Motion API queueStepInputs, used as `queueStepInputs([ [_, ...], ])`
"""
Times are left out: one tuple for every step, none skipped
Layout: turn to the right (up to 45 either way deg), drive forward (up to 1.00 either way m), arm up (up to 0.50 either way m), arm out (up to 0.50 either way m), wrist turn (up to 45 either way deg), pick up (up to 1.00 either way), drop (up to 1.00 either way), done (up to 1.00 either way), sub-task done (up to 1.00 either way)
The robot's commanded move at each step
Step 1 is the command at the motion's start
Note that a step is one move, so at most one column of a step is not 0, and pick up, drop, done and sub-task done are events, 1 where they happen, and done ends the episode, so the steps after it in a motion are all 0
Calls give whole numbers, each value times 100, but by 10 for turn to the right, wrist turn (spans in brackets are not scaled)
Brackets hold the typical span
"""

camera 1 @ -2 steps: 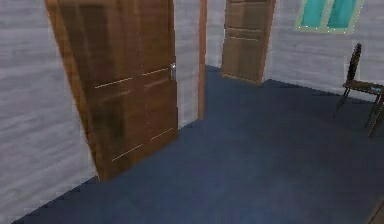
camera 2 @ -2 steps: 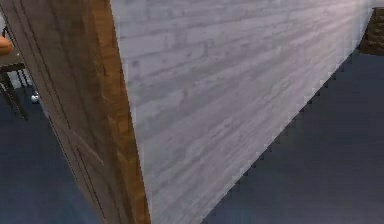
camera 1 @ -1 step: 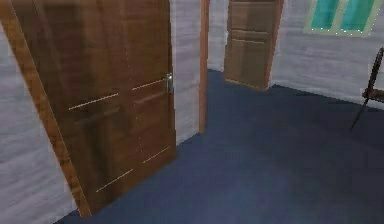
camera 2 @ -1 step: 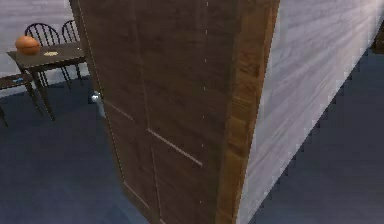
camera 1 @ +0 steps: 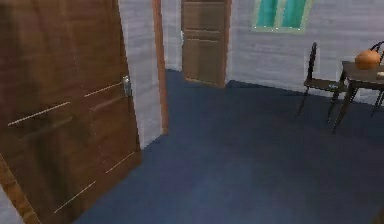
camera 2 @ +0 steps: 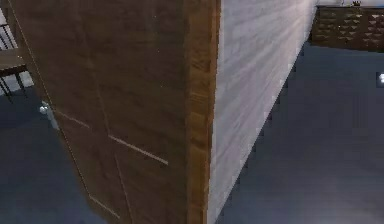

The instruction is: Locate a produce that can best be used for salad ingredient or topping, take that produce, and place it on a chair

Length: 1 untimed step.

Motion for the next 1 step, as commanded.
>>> queueStepInputs([
  [0,100,0,0,0,0,0,0,0],
])
